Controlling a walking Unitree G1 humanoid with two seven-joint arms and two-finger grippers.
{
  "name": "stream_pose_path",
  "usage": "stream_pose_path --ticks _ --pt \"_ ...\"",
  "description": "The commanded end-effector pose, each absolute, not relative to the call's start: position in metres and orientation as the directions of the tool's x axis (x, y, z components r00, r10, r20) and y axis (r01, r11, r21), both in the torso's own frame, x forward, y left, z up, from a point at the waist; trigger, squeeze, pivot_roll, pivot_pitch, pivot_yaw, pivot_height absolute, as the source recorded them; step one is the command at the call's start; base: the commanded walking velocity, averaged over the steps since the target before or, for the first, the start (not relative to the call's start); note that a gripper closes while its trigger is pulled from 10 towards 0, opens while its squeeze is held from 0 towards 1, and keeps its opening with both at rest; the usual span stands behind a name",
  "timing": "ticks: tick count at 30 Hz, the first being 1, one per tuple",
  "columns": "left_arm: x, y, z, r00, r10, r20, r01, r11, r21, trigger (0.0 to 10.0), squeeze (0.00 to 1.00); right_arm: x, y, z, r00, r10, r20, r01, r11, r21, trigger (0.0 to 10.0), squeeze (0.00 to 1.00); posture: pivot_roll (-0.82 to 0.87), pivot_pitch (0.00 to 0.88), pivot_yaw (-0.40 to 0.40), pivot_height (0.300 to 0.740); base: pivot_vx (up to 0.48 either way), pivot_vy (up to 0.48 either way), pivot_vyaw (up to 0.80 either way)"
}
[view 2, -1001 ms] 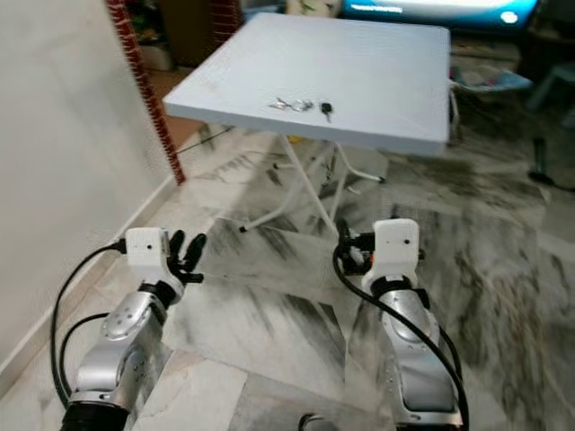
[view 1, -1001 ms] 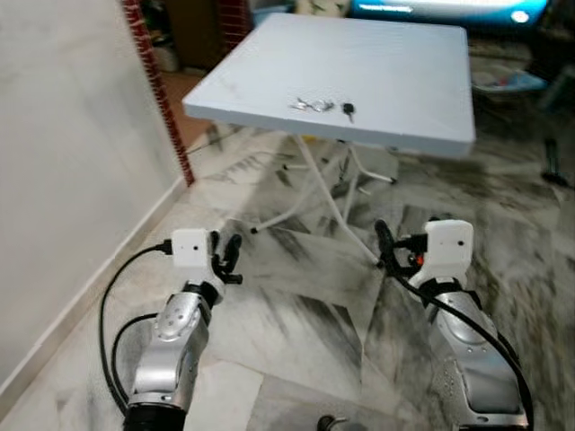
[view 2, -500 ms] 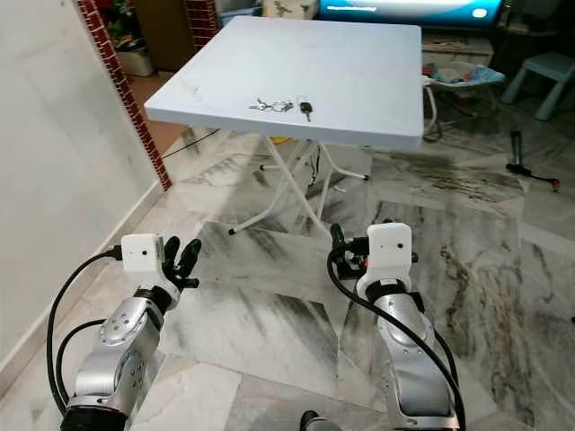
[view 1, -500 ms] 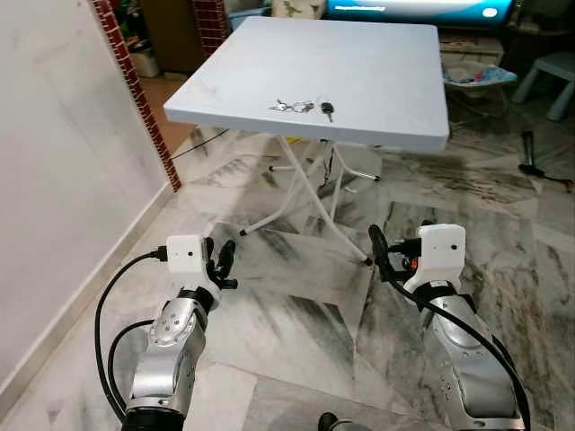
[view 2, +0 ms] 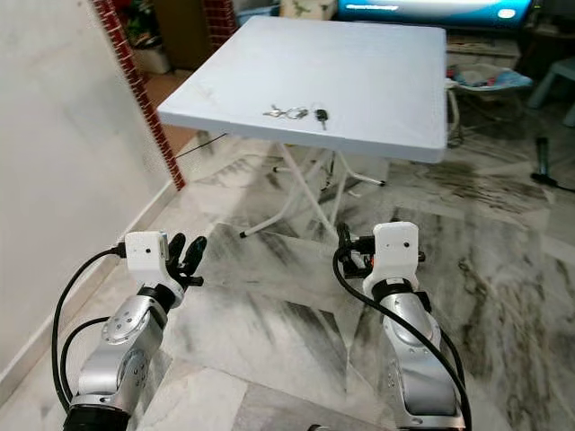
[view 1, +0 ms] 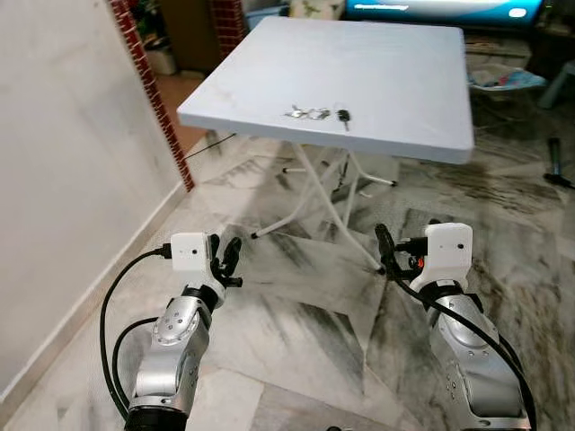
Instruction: Hang keys on a hook
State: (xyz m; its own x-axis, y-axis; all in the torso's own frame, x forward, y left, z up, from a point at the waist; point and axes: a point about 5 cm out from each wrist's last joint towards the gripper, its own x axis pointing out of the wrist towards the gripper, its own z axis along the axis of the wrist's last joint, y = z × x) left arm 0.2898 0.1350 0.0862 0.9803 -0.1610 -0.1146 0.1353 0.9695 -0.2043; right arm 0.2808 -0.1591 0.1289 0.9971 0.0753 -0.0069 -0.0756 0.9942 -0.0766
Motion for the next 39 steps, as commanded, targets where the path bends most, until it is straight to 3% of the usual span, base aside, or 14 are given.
stream_pose_path --ticks 1,14,17,35,39 --pt "0.2890 0.1345 0.0883 0.981 -0.164 -0.102 0.141 0.969 -0.202 10.0 0.00 0.2811 -0.1621 0.1319 0.998 0.070 0.007 -0.069 0.994 -0.086 10.0 0.00 -0.15 0.092 0.074 0.740 0.349 0.000 0.00" --pt "0.2889 0.1350 0.0873 0.980 -0.166 -0.106 0.142 0.969 -0.202 10.0 0.00 0.2782 -0.1627 0.1297 0.997 0.076 0.002 -0.075 0.993 -0.091 10.0 0.00 -0.15 0.089 0.072 0.740 0.349 0.000 0.00" --pt "0.2913 0.1319 0.0919 0.981 -0.172 -0.090 0.151 0.966 -0.210 10.0 0.00 0.2822 -0.1659 0.1356 0.999 0.042 0.016 -0.042 0.999 0.017 10.0 0.00 -0.15 0.086 0.074 0.740 0.352 0.000 0.00" --pt "0.2912 0.1317 0.0919 0.979 -0.184 -0.089 0.163 0.964 -0.210 10.0 0.00 0.2801 -0.1634 0.1294 0.999 0.034 -0.012 -0.034 0.999 0.042 10.0 0.00 -0.14 0.087 0.076 0.740 0.350 0.000 0.00" --pt "0.2902 0.1327 0.0917 0.979 -0.181 -0.090 0.159 0.964 -0.212 10.0 0.00 0.2836 -0.1657 0.1310 0.999 0.037 -0.007 -0.037 0.999 0.024 10.0 0.00 -0.14 0.085 0.072 0.740 0.351 0.000 -0.60"
